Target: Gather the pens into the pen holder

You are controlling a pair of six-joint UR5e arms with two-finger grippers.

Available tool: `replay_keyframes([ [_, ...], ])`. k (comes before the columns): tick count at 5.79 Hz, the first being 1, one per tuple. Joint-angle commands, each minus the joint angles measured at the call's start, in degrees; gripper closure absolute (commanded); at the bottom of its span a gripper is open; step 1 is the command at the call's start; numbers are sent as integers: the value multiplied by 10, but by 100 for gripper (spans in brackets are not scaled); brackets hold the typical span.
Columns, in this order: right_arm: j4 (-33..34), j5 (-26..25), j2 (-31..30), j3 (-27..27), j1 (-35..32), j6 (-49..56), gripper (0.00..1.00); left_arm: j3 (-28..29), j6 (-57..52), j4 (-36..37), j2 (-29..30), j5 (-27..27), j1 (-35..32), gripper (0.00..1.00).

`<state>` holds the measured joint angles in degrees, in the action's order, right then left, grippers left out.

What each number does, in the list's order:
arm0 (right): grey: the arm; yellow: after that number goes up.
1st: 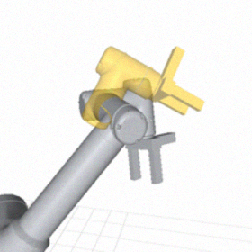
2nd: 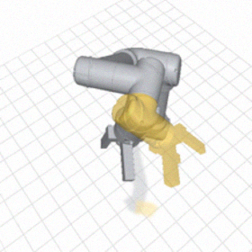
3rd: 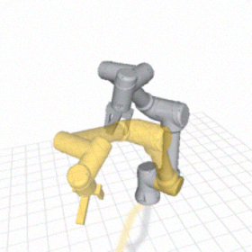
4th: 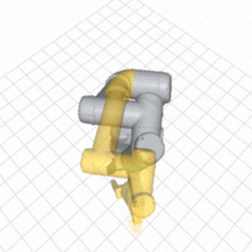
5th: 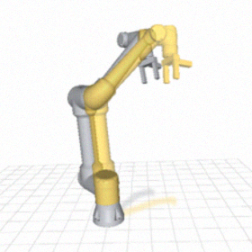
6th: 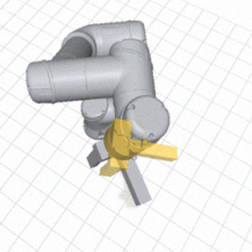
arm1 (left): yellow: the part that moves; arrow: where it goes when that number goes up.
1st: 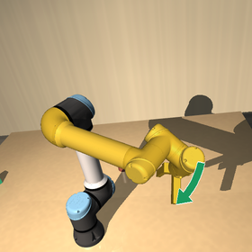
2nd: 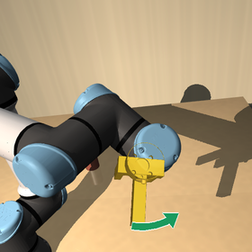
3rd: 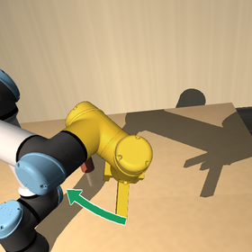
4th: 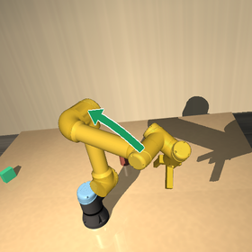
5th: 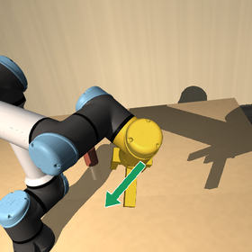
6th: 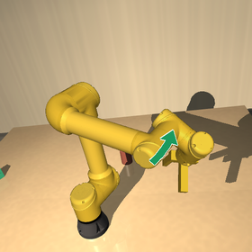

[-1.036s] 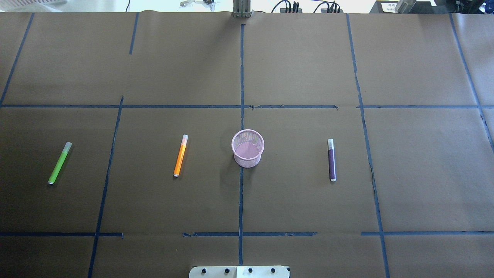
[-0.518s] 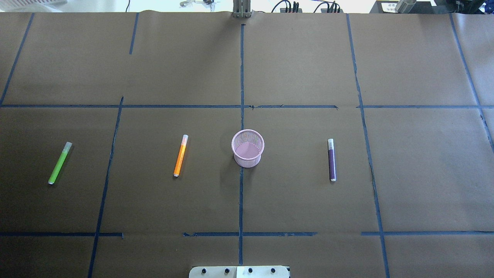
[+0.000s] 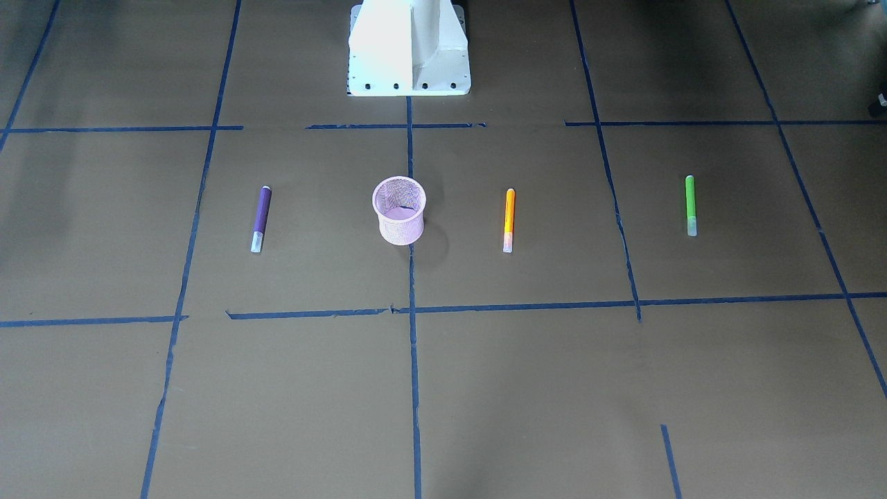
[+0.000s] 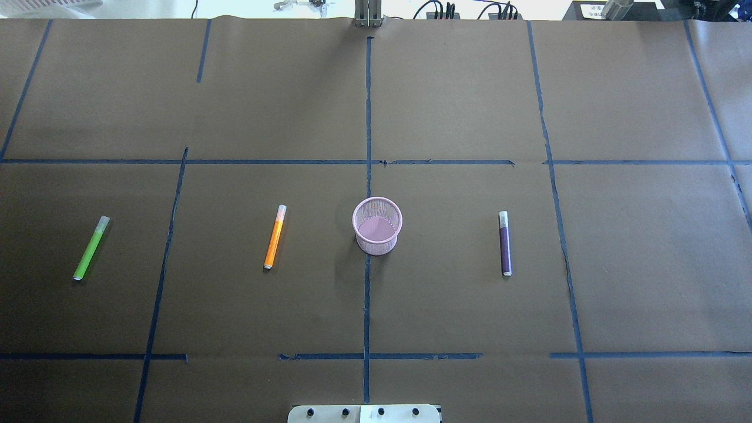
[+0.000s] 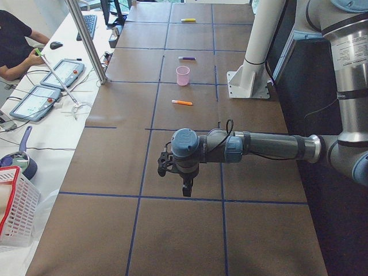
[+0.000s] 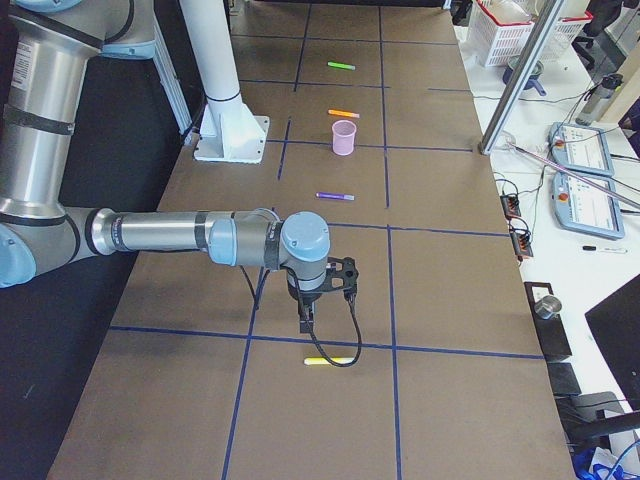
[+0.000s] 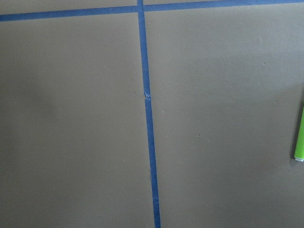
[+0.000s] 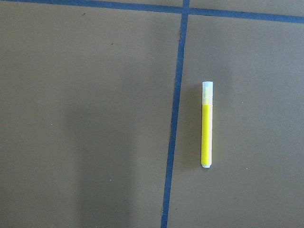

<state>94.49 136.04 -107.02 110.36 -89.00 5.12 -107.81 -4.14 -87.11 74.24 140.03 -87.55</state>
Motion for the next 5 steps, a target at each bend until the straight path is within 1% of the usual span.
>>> replay_keyframes([
  [1,0,10,3,-1,25,-3,0,7,3,-40,1,65,30,0],
  [2,0,25,6,2,27,-2,0,10,40,-65,20,66,96,0],
  [3,-1,38,6,3,27,1,0,11,114,-77,51,62,130,0],
  [4,0,39,6,2,28,-4,0,13,152,-129,52,30,183,0],
  [5,0,39,5,0,28,-2,0,16,207,-165,57,-18,208,0],
])
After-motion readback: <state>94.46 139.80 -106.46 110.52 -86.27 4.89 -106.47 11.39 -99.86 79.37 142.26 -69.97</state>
